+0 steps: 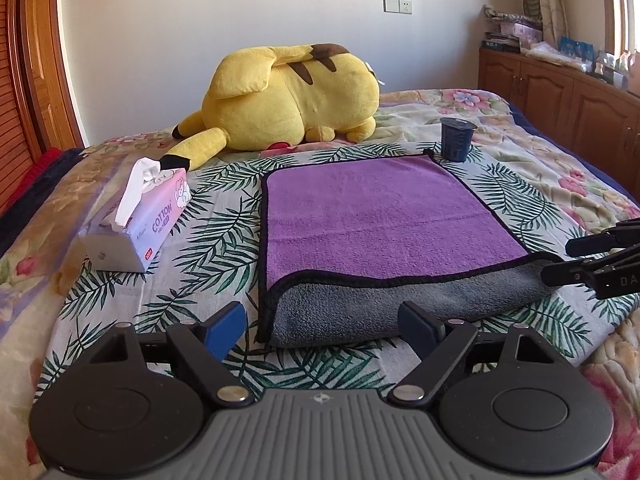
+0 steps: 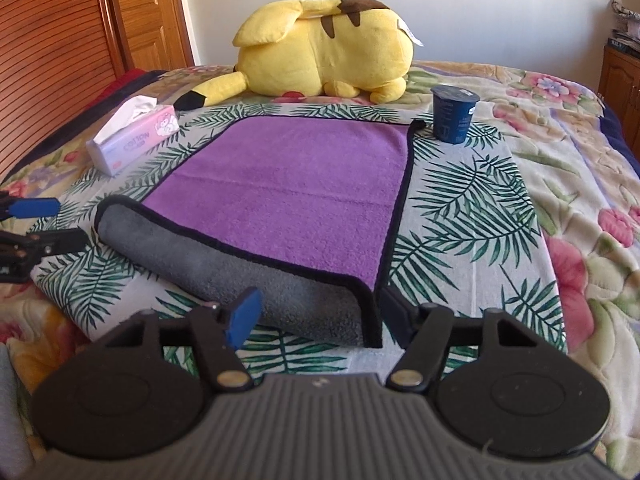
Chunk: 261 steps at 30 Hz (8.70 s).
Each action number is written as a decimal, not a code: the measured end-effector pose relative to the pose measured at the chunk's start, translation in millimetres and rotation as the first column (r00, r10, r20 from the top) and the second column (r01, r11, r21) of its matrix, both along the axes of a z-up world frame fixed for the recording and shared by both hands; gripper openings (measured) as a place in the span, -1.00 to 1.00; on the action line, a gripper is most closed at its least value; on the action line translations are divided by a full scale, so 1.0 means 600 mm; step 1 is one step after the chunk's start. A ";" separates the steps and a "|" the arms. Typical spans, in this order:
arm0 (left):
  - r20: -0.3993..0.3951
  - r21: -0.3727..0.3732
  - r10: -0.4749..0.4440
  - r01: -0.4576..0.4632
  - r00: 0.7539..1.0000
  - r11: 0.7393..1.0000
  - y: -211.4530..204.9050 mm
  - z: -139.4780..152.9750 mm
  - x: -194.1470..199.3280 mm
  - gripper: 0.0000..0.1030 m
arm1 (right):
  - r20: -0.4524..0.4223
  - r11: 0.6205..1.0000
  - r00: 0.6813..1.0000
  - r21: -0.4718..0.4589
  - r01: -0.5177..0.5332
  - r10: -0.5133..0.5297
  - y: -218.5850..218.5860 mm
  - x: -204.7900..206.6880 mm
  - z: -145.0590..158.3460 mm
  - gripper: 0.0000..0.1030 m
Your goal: Fold towel
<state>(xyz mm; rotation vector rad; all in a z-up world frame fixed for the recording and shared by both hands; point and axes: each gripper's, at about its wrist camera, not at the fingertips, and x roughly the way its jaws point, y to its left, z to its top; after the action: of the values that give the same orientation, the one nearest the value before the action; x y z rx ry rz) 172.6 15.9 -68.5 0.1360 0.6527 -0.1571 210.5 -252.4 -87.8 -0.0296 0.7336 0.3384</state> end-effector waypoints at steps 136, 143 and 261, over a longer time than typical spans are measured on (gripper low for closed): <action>0.111 -0.061 -0.089 0.096 0.990 0.994 0.030 0.081 0.177 -1.00 | 0.250 0.998 0.967 -0.045 -0.046 0.055 -0.014 0.128 0.082 -0.93; 0.122 -0.047 -0.115 0.121 0.986 0.992 0.024 0.115 0.204 -1.00 | 0.281 0.996 0.957 -0.073 -0.053 0.072 -0.009 0.151 0.103 -0.93; 0.058 -0.031 -0.019 0.021 0.998 0.999 -0.027 0.135 0.063 -0.23 | 0.266 0.995 0.959 0.013 0.102 -0.102 -0.017 0.014 0.141 0.23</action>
<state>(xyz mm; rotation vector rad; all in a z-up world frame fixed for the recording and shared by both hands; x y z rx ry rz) 210.3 -0.5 12.8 0.1167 0.5917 -0.1819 219.1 -262.9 -3.2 -0.0369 0.4657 0.2299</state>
